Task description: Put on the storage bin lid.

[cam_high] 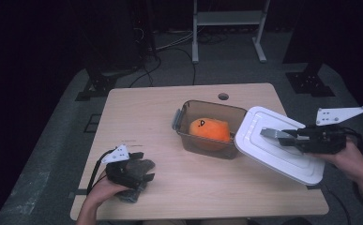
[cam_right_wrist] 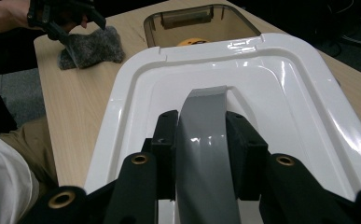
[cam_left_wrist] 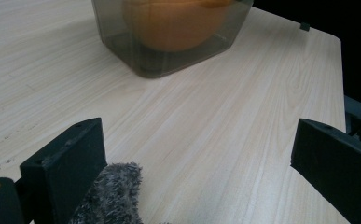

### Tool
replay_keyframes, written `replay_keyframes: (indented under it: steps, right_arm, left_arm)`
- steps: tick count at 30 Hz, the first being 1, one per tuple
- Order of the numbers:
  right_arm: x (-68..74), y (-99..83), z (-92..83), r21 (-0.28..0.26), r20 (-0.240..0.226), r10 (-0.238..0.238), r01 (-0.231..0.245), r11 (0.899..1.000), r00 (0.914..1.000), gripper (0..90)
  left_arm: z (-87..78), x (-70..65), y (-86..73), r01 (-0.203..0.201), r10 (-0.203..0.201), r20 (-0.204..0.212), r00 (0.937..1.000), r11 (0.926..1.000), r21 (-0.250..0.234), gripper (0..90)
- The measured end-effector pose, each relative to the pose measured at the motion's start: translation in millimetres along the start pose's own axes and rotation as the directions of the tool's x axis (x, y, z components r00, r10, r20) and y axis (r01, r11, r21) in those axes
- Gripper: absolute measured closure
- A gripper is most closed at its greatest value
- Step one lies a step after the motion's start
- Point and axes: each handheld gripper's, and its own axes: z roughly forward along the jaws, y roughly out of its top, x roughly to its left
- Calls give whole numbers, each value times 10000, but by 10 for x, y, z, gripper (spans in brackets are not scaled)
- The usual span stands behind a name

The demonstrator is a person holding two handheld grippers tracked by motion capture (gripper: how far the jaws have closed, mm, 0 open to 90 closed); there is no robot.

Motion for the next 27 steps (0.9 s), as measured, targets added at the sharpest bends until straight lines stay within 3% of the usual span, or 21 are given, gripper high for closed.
replay_keyframes:
  steps: [27]
  right_arm:
    - [-41,616,552,264,-872,-878,905,9956,9923,661]
  left_arm:
    - [-31,21,-16,127,-127,32,9999,9999,-71,23]
